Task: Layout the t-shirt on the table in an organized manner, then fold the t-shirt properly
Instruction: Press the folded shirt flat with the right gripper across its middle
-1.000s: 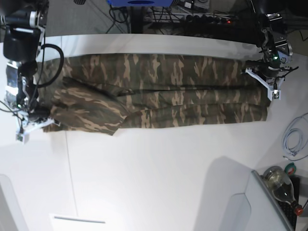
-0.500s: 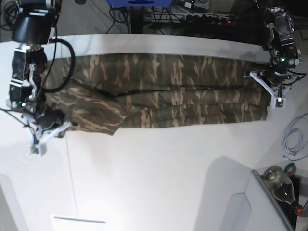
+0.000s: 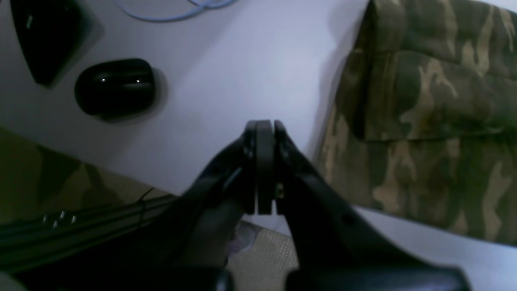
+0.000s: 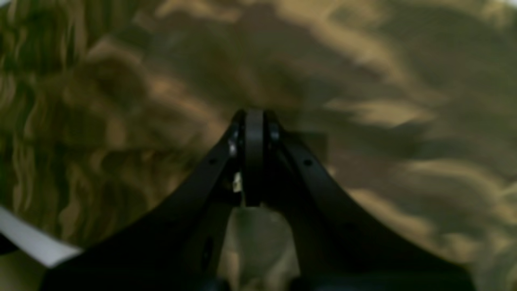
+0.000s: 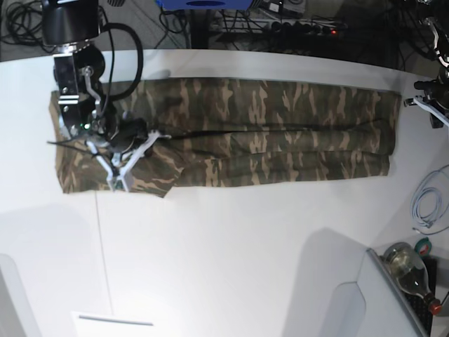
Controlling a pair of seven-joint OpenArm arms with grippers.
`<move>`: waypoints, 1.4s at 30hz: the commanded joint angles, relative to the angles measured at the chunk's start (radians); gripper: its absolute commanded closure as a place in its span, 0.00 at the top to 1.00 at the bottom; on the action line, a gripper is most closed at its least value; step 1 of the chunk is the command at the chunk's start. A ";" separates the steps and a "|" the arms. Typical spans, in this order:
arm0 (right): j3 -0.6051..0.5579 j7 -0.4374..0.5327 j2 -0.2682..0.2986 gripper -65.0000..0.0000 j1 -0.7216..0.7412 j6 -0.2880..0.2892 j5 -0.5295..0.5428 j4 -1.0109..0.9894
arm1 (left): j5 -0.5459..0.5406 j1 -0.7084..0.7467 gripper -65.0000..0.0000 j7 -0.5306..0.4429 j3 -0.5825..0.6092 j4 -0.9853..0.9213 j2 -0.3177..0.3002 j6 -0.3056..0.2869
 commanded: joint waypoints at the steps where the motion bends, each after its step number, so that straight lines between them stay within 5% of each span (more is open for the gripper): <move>1: 0.003 0.014 0.006 0.01 0.002 0.002 0.008 0.019 | -0.005 0.002 0.00 -0.015 -0.006 0.016 -0.013 -0.005; 9: 0.003 0.014 -0.010 0.01 -0.066 0.002 0.008 0.035 | -0.005 -0.009 0.00 -0.018 -0.003 -0.062 -0.027 -0.005; 17: 0.008 -0.080 -0.016 0.02 -0.118 -0.005 0.008 0.371 | -0.012 -0.009 0.00 -0.021 -0.011 -0.060 -0.045 -0.005; 22: 0.003 -0.101 -0.092 0.10 0.022 -0.194 0.010 0.274 | -0.015 -0.009 0.00 -0.021 -0.011 -0.060 -0.045 -0.005; 26: 0.002 -0.126 -0.155 0.50 0.102 -0.389 0.008 0.179 | -0.007 -0.009 0.00 -0.021 -0.011 -0.060 -0.044 -0.005; 29: -0.058 -0.114 -0.161 0.72 0.128 -0.432 0.008 0.133 | -0.007 -0.006 0.00 -0.021 -0.011 -0.062 -0.045 -0.005; 32: -0.152 -0.080 -0.160 0.75 0.131 -0.453 0.010 0.091 | -0.007 0.000 0.00 -0.021 -0.011 -0.063 -0.045 -0.005; 38: -0.247 0.008 -0.157 0.75 0.140 -0.631 0.010 -0.010 | -0.007 -0.001 0.00 -0.021 -0.011 -0.063 -0.049 -0.005; 42: -0.282 0.014 -0.140 0.75 0.132 -0.653 0.008 -0.007 | -0.007 0.000 0.00 -0.021 -0.011 -0.063 -0.059 -0.005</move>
